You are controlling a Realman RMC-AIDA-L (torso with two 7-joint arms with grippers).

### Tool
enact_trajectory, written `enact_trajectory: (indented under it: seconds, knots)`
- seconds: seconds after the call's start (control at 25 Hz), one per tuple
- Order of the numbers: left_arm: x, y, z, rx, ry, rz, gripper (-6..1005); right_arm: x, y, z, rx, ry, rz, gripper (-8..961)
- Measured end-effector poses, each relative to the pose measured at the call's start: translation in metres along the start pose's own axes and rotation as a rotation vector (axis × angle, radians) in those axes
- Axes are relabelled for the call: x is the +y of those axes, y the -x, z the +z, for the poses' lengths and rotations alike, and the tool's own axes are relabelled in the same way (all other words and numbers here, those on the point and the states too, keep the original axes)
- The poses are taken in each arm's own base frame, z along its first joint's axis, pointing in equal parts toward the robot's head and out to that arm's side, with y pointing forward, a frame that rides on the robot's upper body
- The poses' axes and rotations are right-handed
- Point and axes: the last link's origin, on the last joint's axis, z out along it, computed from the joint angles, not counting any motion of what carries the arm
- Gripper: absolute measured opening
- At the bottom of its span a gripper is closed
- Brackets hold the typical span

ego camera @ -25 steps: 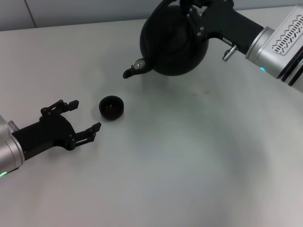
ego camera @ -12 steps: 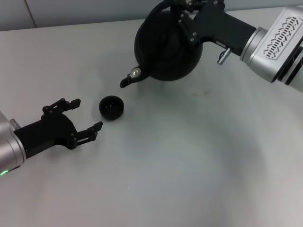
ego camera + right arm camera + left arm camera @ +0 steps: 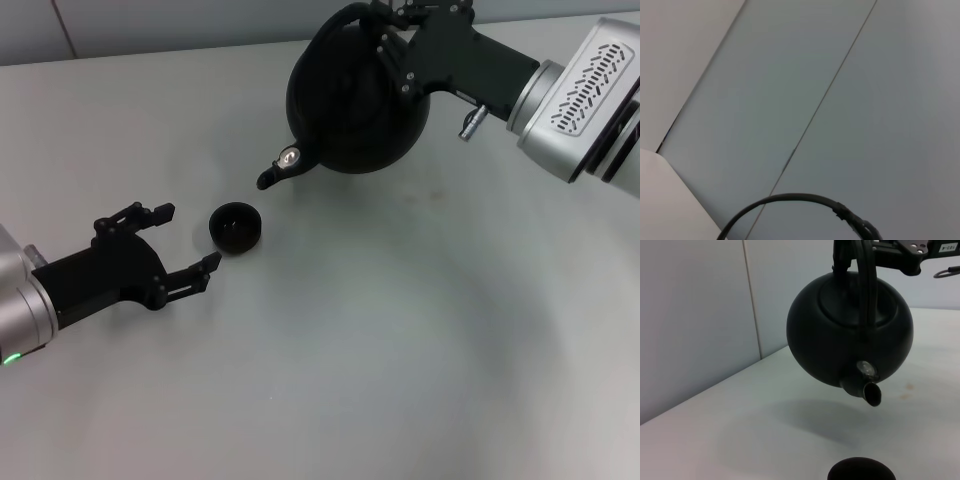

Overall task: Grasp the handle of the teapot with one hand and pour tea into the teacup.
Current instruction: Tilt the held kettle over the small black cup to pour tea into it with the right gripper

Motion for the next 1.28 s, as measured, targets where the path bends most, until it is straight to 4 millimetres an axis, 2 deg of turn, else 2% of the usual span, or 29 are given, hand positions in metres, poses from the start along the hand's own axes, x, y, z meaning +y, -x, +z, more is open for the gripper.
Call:
enact_trajectory:
  seconds: [1.28]
  knots:
    - [-0.0028,0.0023,-0.0024,-0.006,-0.015,-0.012,847,-0.0002,0.0052,0.0046,-0.014,0.037,-0.044,88]
